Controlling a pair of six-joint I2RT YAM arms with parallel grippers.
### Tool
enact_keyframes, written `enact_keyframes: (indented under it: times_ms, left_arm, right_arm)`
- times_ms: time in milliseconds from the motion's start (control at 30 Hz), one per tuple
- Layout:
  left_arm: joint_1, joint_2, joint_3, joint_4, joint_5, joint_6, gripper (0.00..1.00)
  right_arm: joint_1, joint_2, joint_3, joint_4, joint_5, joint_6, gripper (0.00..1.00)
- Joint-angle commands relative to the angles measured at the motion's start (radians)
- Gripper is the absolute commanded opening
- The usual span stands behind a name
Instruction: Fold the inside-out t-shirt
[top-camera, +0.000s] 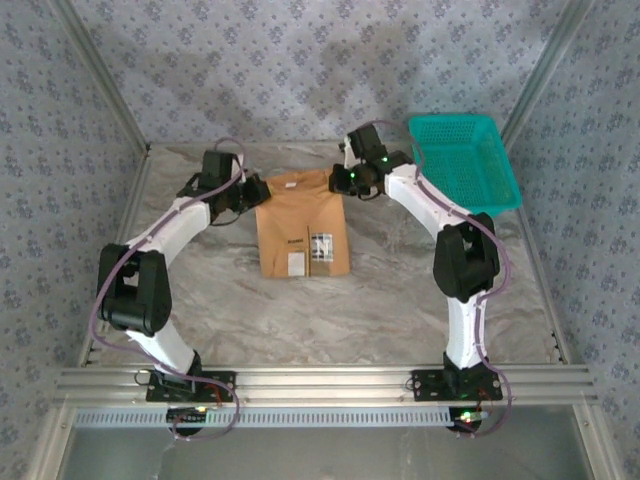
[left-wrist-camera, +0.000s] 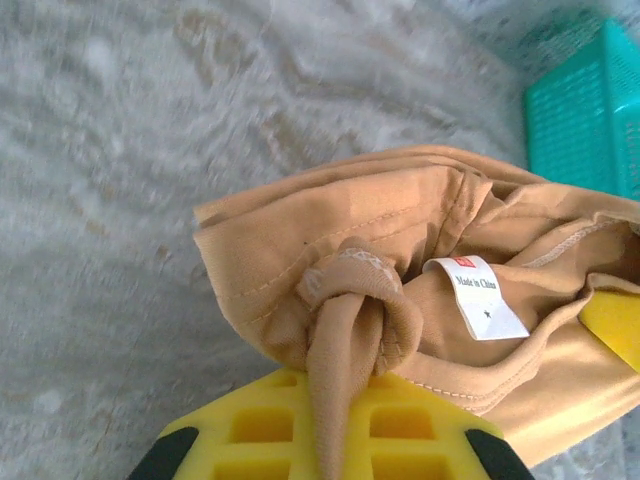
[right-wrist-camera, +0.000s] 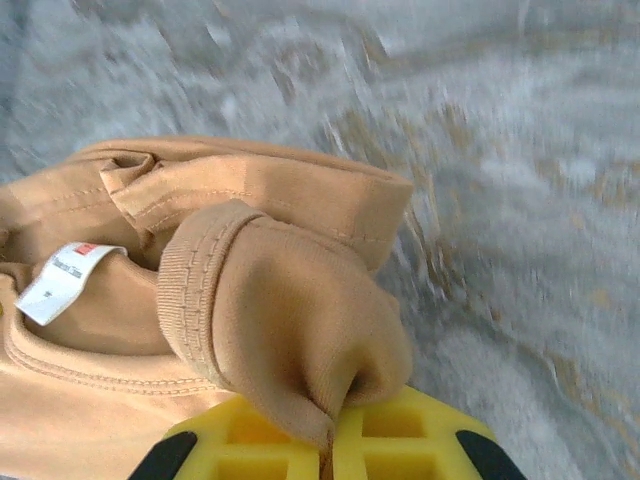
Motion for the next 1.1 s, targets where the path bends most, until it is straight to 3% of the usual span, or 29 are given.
enact_keyframes:
  times_ms: [0,133,200,300,467,633,833,1067]
  left_arm:
    - [0.022,0.056,0.135,0.009,0.051,-0.003,0.0]
    - [0.036,0.121,0.308,0.015,0.094,0.019,0.0]
    - [0.034,0.108,0.312,0.061,0.095,0.045,0.0]
    - [0.019,0.02,0.133,0.202,0.052,0.082,0.0]
    - [-0.066,-0.186,-0.351,0.463,-0.059,0.082,0.0]
    - [-0.134,-0.339,-0.602,0.457,-0.173,0.041,0.0]
    - [-0.116,-0.379,-0.598,0.342,-0.259,0.077,0.0]
    - [-0.047,-0.169,-0.458,0.319,-0.212,0.118,0.0]
  right_arm:
    - [-0.037,0.075,0.16,-0.051,-0.033,0.017,0.02]
    - [-0.057,0.173,0.429,-0.158,-0.041,-0.015,0.02]
    - [-0.059,0.172,0.476,-0.156,-0.033,-0.04,0.03]
    - [-0.031,0.088,0.34,-0.095,-0.024,-0.118,0.03]
    - [0.068,-0.147,-0.228,0.175,0.006,-0.118,0.03]
    - [0.169,-0.277,-0.562,0.294,0.069,-0.054,0.03]
    - [0.156,-0.283,-0.575,0.278,0.119,-0.046,0.03]
    - [0.094,-0.119,-0.401,0.223,0.094,-0.054,0.04]
